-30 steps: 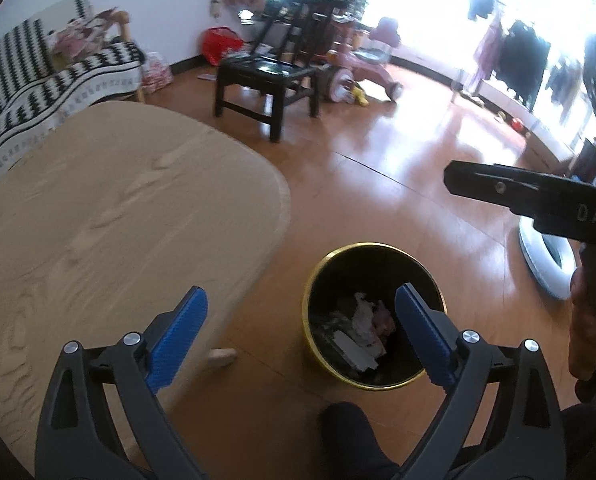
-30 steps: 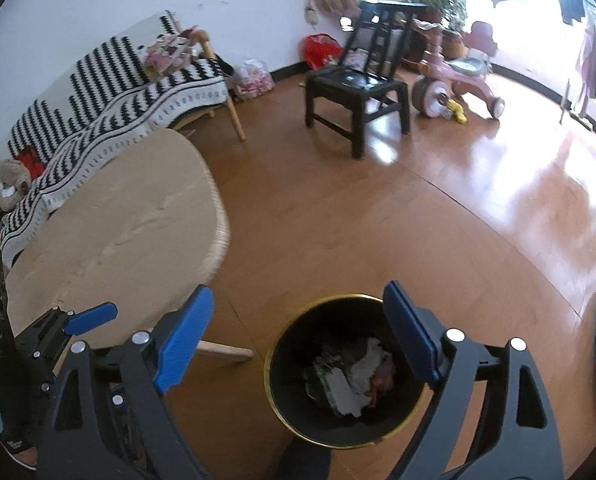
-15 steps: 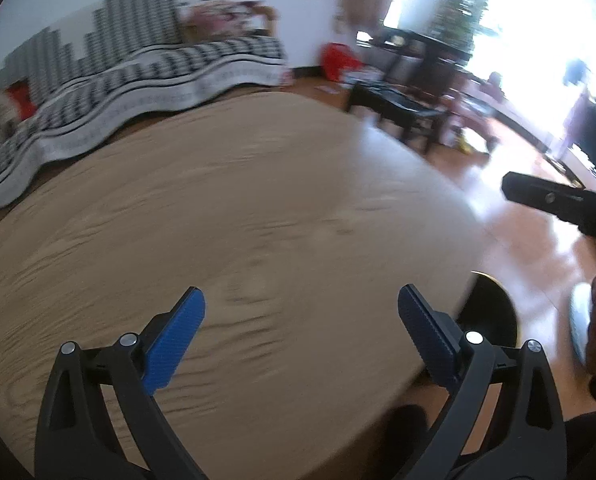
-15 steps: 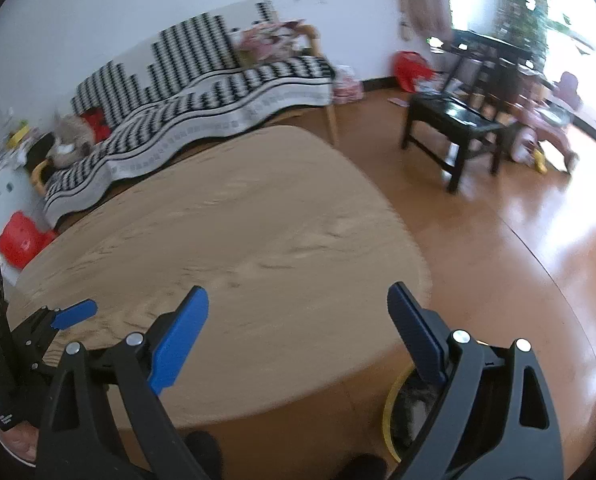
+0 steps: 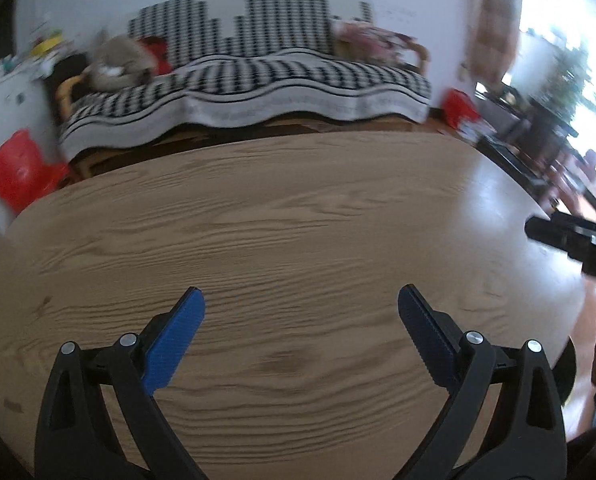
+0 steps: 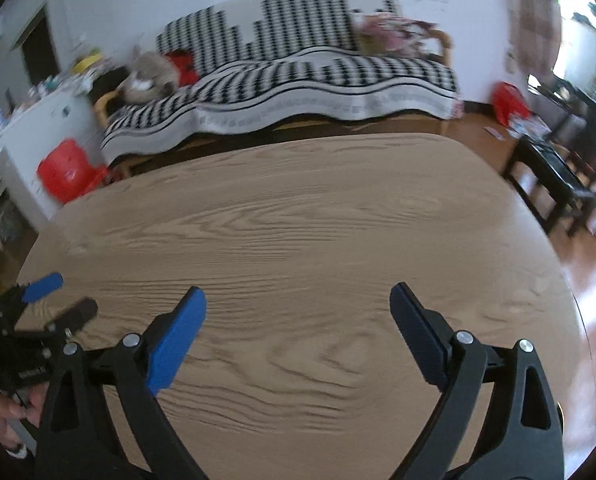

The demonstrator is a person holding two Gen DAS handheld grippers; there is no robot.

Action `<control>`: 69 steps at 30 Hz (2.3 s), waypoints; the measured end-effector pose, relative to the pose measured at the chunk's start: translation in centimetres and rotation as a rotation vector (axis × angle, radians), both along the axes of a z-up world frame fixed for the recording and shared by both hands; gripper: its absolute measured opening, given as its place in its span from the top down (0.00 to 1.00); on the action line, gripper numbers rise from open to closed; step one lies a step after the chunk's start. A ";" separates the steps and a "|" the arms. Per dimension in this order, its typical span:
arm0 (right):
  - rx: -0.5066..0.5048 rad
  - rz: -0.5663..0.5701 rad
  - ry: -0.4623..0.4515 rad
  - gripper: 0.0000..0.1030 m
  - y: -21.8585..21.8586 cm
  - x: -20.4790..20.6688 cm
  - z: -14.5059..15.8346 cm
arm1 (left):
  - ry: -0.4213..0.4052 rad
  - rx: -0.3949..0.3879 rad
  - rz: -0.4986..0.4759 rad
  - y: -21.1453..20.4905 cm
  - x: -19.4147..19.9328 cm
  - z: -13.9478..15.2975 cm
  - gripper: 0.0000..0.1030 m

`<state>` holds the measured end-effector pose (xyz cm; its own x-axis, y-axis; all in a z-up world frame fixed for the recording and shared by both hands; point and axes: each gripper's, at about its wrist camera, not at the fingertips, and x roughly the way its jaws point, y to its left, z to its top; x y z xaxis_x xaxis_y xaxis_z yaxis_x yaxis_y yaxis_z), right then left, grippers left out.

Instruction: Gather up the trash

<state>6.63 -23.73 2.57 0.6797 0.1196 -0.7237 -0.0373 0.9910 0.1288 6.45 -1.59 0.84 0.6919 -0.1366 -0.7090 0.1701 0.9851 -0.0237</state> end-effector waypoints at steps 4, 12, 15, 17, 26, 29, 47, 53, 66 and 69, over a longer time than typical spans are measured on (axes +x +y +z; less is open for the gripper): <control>-0.038 0.063 0.001 0.13 4.8 1.3 -0.6 | 0.008 -0.023 0.085 4.3 0.5 0.0 0.08; -0.069 0.082 -0.011 0.10 8.8 1.9 -1.3 | 0.017 0.006 0.179 8.2 1.2 -0.9 0.08; -0.072 0.084 -0.004 0.10 8.8 2.1 -1.6 | 0.023 0.006 0.184 8.5 1.5 -1.0 0.08; -0.069 0.080 0.000 0.10 8.5 1.9 -1.7 | 0.020 0.002 0.183 8.6 1.4 -1.0 0.08; -0.062 0.072 0.000 0.10 7.8 1.6 -1.5 | 0.016 0.014 0.170 7.3 1.2 -0.8 0.08; -0.059 0.070 -0.002 0.10 7.5 1.2 -1.3 | 0.018 0.012 0.167 7.1 1.2 -0.8 0.08; -0.058 0.059 -0.010 0.10 6.6 0.7 -0.9 | 0.020 0.015 0.158 6.3 1.0 -0.8 0.08; -0.059 0.060 -0.009 0.10 6.6 0.7 -0.9 | 0.020 0.015 0.158 6.2 0.9 -0.8 0.08; -0.059 0.058 -0.010 0.10 6.6 0.7 -0.9 | 0.019 0.016 0.159 6.1 0.7 -0.8 0.08; -0.058 0.059 -0.010 0.10 6.6 0.7 -1.0 | 0.020 0.016 0.160 6.1 0.7 -0.8 0.08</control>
<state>7.31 -17.10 1.62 0.6800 0.1174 -0.7238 -0.0967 0.9928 0.0701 7.12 4.53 0.05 0.6897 -0.0140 -0.7239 0.0103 0.9999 -0.0095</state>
